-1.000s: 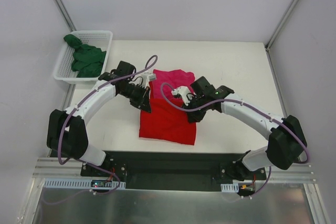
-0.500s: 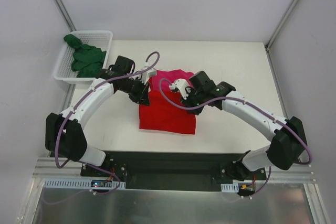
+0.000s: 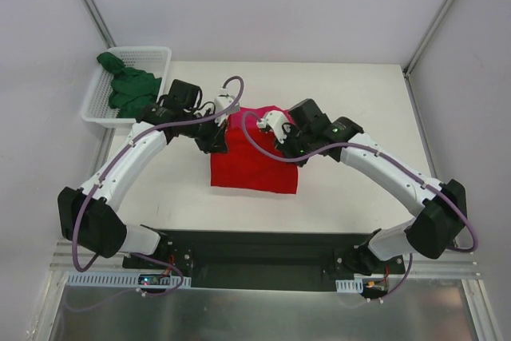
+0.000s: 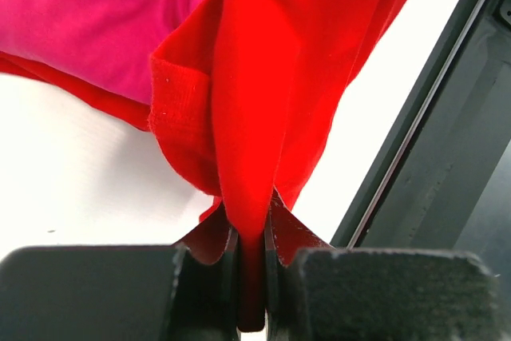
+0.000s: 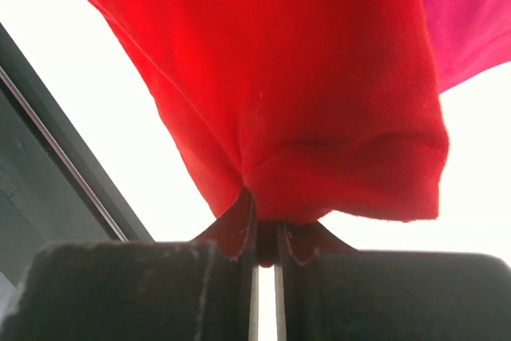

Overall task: Fold and stack the t-shirts
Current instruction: Put the neatly folded tshirt into the corner of the board with the right arm

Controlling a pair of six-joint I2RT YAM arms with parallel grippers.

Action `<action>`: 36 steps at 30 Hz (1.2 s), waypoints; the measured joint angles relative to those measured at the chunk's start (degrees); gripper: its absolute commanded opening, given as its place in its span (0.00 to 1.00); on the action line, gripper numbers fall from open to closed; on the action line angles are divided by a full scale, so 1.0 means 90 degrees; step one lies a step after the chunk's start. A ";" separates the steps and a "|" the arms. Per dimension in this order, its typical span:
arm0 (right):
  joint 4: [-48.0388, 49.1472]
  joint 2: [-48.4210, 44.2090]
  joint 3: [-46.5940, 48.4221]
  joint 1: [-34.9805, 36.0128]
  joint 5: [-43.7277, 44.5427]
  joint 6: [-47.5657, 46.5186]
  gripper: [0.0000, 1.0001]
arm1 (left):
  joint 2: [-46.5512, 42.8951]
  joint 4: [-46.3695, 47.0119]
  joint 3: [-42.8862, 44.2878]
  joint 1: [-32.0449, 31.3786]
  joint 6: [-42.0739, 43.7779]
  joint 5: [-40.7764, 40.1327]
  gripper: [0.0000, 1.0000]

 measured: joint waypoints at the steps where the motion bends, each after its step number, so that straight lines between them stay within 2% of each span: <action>1: -0.0019 0.0000 0.0039 0.0000 0.0002 -0.0010 0.01 | -0.0041 -0.0005 0.0022 -0.0005 0.0034 0.0000 0.00; 23: 0.0277 0.0090 0.0590 0.0000 0.0760 -0.0447 0.01 | -0.0440 -0.0073 0.0488 -0.0168 0.1224 -0.0384 0.00; 36: 0.0680 0.0172 0.0709 -0.0114 0.1256 -0.0716 0.01 | -0.0432 0.0369 0.0491 -0.0170 0.1637 -0.0697 0.00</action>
